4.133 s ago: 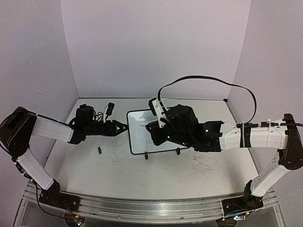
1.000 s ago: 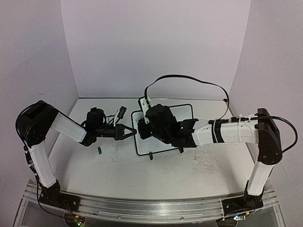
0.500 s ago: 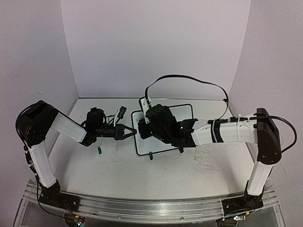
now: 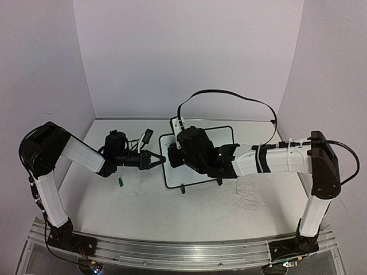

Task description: Write a sentence on the whiteboard

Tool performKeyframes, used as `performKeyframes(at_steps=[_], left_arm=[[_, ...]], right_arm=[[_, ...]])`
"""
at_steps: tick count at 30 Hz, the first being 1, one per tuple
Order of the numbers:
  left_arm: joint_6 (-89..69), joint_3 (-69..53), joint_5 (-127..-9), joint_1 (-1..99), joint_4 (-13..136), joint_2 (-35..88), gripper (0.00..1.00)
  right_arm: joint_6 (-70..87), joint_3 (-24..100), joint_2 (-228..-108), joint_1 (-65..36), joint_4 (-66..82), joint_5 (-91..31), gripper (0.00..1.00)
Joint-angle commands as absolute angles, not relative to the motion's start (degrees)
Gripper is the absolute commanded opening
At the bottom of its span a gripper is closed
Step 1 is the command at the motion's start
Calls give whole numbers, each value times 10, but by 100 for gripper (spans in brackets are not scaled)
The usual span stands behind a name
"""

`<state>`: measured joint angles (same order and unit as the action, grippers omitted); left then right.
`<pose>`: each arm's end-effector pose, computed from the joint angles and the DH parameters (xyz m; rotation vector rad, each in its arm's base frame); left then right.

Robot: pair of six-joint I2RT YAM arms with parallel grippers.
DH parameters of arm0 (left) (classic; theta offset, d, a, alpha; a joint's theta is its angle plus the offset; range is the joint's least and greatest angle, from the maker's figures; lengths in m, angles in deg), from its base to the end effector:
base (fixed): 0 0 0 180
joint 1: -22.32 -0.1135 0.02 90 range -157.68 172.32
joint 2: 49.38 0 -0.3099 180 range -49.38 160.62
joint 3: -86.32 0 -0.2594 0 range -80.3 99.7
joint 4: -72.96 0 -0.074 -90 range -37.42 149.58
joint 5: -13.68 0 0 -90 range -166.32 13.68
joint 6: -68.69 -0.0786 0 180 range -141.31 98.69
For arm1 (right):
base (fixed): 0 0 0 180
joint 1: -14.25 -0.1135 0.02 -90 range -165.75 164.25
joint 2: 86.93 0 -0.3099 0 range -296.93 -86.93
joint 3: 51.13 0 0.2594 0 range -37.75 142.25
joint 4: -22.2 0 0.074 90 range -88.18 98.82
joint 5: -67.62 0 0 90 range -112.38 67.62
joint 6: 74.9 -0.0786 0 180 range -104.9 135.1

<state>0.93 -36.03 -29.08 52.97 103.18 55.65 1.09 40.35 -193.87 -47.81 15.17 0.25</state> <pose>0.3127 -0.2524 0.1843 0.7569 1.8653 -1.3796 0.2590 0.4238 0.2847 -0.5548 1.8839 0.4948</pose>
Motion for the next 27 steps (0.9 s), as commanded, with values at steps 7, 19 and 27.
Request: performKeyframes(at_steps=[7,19,27], left_arm=[[-3,-357,-286,540,1039,551,0],[-3,-356,-285,541,1039,552,0],[-4,-357,-287,541,1039,552,0]], right_arm=[[-7,403,-1926,-465,143,48,0],[-12,400,-1918,-464,138,61,0],[30,329,-1851,-478,215,-2,0]])
